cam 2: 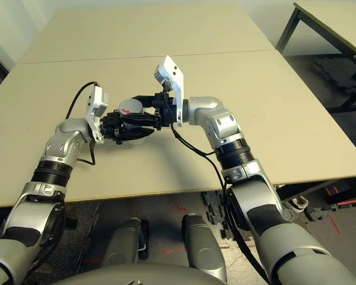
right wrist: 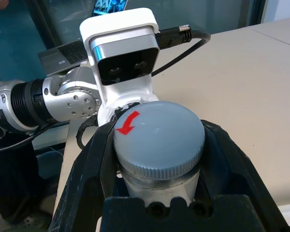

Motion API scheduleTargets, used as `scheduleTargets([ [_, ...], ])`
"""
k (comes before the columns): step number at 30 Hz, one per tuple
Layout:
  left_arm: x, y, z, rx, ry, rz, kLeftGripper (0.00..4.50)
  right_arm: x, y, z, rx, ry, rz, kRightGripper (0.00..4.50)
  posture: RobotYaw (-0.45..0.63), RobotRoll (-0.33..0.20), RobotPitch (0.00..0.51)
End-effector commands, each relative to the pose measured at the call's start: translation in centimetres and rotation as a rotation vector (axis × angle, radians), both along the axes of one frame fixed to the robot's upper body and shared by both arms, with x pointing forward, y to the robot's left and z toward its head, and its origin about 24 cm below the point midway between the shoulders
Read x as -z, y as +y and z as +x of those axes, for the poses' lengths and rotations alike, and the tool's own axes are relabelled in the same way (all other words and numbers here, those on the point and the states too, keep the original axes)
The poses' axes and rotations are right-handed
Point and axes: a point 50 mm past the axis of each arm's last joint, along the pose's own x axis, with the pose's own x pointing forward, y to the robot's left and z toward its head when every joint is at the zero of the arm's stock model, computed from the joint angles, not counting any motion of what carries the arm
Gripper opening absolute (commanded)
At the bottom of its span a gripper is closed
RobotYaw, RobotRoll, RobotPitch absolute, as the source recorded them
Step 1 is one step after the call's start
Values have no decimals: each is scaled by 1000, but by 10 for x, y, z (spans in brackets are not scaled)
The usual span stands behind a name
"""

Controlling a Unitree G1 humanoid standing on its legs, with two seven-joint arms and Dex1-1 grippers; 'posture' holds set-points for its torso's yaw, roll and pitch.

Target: Pour the medicine from the bottle into the box.

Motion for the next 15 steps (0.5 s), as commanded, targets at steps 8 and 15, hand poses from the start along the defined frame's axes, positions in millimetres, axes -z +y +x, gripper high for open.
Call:
scheduleTargets([
  [8, -10, -15, -13, 126, -14, -4, 2654, -7, -2, -14, -311, 26, 24, 2716, -39, 0, 113],
  [15, -13, -24, -23, 179, -6, -3, 2654, -9, 0, -17, -420, 45, -6, 2678, -18, 0, 103],
])
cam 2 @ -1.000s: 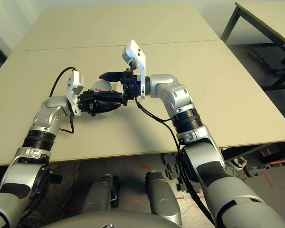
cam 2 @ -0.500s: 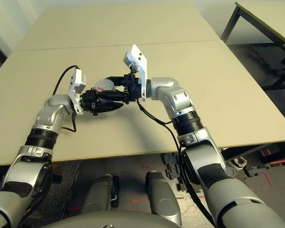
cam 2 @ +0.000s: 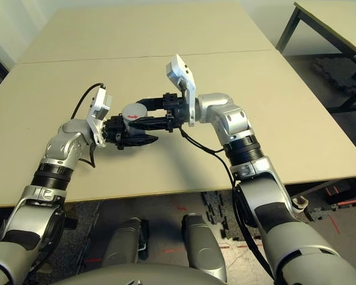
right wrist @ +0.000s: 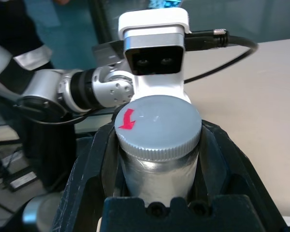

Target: Pour the medicine from the bottle into the box.

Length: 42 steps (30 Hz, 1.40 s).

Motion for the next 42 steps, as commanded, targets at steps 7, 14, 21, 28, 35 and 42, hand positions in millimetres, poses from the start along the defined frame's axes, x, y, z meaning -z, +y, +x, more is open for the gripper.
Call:
scheduleTargets([
  [7, -3, -9, -7, 35, -11, 12, 2654, -1, 20, -7, -154, 25, -10, 2669, -18, 0, 100],
  [14, -2, -9, -7, 30, -12, 9, 2654, -2, 17, -3, -113, 27, -17, 3922, -25, 0, 99],
  [21, 0, -11, -8, 32, -10, 10, 2654, -2, 19, -3, -104, 29, -12, 4500, -29, 0, 97],
  [28, 1, -12, -10, 42, -10, 12, 2654, -4, 19, 2, -56, 24, 1, 4500, -29, 0, 96],
  [35, 4, -11, -13, 43, -8, 20, 2654, -6, 11, 11, 6, 20, 4, 4500, -25, 0, 96],
  [42, 1, -5, -11, 25, -15, 22, 2654, -6, -9, 16, 63, 16, -11, 4500, -33, 0, 94],
])
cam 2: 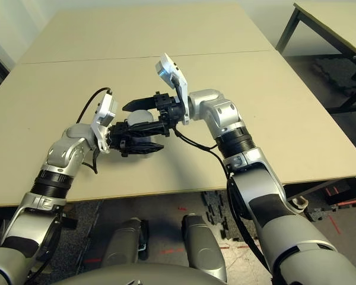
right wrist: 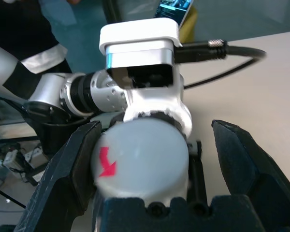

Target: Pour the medicine from the bottle into the box.

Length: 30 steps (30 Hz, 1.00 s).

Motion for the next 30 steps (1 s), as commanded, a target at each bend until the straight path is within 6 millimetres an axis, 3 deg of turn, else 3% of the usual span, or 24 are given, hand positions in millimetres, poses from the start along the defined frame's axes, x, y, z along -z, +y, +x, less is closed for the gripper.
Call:
scheduleTargets([
  [1, -4, 0, -3, 31, -30, 0, 2654, -5, -18, 6, 69, -12, 11, 4500, -35, 0, 93],
  [17, -2, 12, -2, -12, -33, 8, 2654, -7, -74, -3, 178, -17, -46, 4500, -52, 0, 91],
  [30, -2, 7, 1, -13, -43, -3, 2654, -21, -24, -12, 52, -69, 7, 4500, -51, 0, 89],
])
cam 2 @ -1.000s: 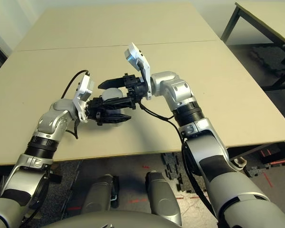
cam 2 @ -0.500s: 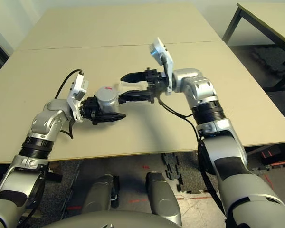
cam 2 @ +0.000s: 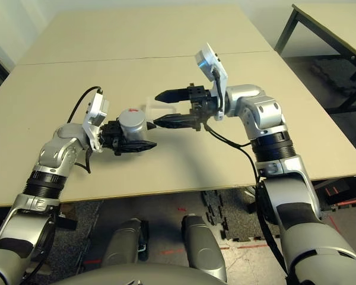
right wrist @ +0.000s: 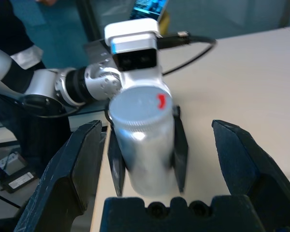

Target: Pour the medicine from the bottle into the box.

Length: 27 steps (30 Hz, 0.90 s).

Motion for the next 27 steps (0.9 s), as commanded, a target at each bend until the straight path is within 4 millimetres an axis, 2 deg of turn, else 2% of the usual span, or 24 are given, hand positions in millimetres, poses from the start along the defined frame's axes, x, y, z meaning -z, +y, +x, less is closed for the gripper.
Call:
scheduleTargets([
  [1, 0, -2, 0, 5, -9, 2, 2654, -7, 16, 0, -30, -39, -5, 4500, -50, 0, 89],
  [7, -1, -5, 0, -1, -15, -11, 2654, -5, 38, 3, -40, -57, 21, 4500, -43, 0, 90],
  [13, -1, -7, 0, -4, -21, -17, 2654, -2, 49, 0, -72, -53, 34, 4500, -39, 0, 90],
  [20, -2, -8, 0, -1, -25, -21, 2654, 5, 51, 0, -71, -48, 16, 4500, -39, 0, 89],
  [27, -4, -7, 1, -1, -28, -21, 2654, 9, 36, 11, 5, -45, 0, 4500, -41, 0, 88],
])
